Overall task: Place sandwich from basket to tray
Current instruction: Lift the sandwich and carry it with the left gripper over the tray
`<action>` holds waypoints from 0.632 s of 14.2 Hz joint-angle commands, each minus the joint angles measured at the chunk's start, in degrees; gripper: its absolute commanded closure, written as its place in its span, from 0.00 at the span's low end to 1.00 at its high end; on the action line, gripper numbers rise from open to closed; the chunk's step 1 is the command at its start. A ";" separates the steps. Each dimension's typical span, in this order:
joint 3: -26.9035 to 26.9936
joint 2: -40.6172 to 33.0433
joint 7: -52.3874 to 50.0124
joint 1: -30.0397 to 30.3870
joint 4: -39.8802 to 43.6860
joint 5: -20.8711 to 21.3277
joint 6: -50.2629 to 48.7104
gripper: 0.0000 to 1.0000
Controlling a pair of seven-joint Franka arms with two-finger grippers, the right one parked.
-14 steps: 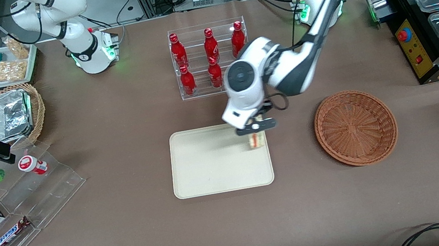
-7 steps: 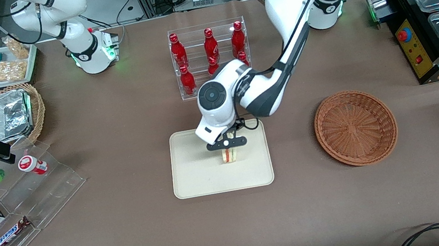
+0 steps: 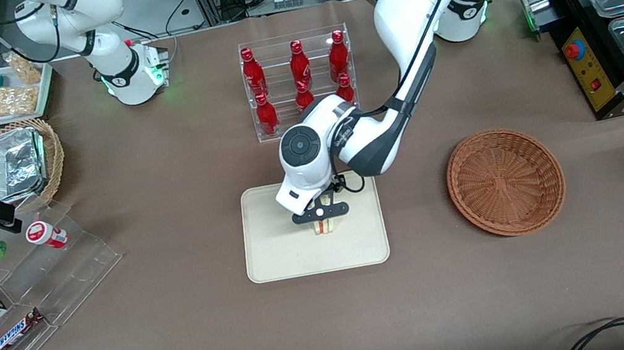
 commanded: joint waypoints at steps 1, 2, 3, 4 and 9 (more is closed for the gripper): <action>1.19 -1.42 -1.72 -0.95 1.56 1.05 -3.34 0.11; 1.45 -3.17 -1.63 -0.69 1.65 1.40 -6.49 0.00; 2.15 -5.54 -1.46 -0.43 1.56 1.49 -9.65 0.00; 2.24 -8.00 -0.76 0.27 1.48 1.23 -12.90 0.00; 1.98 -20.82 5.03 8.17 -4.13 -1.14 -23.03 0.00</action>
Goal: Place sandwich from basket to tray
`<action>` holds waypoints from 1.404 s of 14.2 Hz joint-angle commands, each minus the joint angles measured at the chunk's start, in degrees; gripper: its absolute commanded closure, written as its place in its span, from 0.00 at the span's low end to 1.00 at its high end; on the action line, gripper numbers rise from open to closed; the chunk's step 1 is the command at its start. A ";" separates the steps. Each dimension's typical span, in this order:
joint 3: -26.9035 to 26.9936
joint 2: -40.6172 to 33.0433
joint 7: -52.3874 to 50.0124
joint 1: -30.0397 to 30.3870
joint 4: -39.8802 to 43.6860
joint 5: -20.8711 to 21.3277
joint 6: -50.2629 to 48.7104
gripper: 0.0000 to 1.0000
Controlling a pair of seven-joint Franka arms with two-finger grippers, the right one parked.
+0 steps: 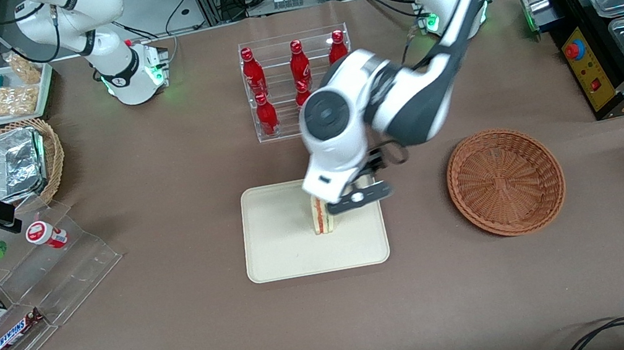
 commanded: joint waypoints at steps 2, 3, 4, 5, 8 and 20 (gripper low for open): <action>-0.17 -12.82 7.74 6.89 -10.29 -3.38 -3.45 0.00; -0.08 -15.20 10.37 9.17 -11.17 -4.35 -6.07 0.00; -0.08 -16.53 12.92 11.28 -11.27 -4.54 -8.97 0.00; -0.08 -18.02 16.26 13.73 -11.27 -4.54 -11.96 0.00; -0.08 -21.46 22.95 20.42 -11.01 -4.54 -16.81 0.00; -0.17 -29.10 35.26 31.77 -11.53 -4.10 -19.72 0.00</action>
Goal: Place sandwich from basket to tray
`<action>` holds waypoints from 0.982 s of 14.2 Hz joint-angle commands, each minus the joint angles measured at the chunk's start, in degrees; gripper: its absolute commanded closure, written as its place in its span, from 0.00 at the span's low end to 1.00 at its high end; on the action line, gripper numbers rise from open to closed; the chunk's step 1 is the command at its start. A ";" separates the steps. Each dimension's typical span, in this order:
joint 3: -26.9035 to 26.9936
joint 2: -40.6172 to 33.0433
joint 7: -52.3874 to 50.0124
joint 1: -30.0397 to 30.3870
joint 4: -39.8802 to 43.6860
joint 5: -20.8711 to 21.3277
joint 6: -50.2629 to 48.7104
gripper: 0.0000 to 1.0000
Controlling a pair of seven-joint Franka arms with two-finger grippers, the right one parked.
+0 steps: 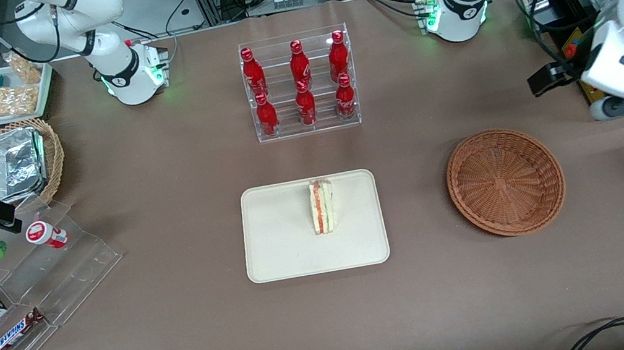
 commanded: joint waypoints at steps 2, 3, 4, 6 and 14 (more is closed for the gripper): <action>-0.93 -5.59 7.93 2.90 -4.02 0.02 0.56 0.00; -1.10 -6.21 9.70 2.90 -4.99 0.11 0.56 0.00; -1.37 -6.82 9.80 2.99 -5.26 0.20 0.56 0.00; -1.37 -8.40 9.80 2.99 -6.83 0.46 0.47 0.00; -1.37 -12.45 9.98 2.99 -11.85 0.90 1.26 0.00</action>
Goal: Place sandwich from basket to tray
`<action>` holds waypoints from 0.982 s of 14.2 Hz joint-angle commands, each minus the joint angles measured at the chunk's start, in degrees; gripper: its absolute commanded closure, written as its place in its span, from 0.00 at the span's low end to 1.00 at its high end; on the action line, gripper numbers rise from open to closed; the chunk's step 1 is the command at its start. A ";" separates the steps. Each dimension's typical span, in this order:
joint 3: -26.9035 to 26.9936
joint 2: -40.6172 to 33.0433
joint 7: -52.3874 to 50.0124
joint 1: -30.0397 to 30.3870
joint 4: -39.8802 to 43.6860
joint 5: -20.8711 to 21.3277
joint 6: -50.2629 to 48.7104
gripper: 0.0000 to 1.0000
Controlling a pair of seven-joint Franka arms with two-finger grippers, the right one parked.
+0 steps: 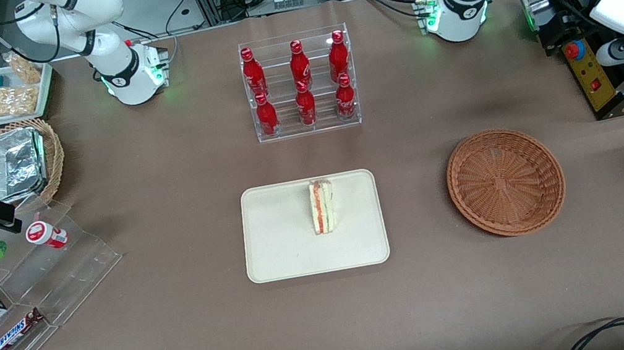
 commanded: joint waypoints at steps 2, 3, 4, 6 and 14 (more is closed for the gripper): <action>-0.66 -2.26 1.05 0.99 -2.59 0.14 1.54 0.00; -0.66 -2.26 1.14 0.99 -2.68 0.05 2.15 0.00; -0.66 -2.26 1.14 0.99 -2.68 -0.04 2.16 0.00; -0.66 -2.17 0.79 0.99 -2.77 -0.39 3.12 0.00; -0.57 -1.91 0.96 1.43 -3.73 -3.82 4.44 0.00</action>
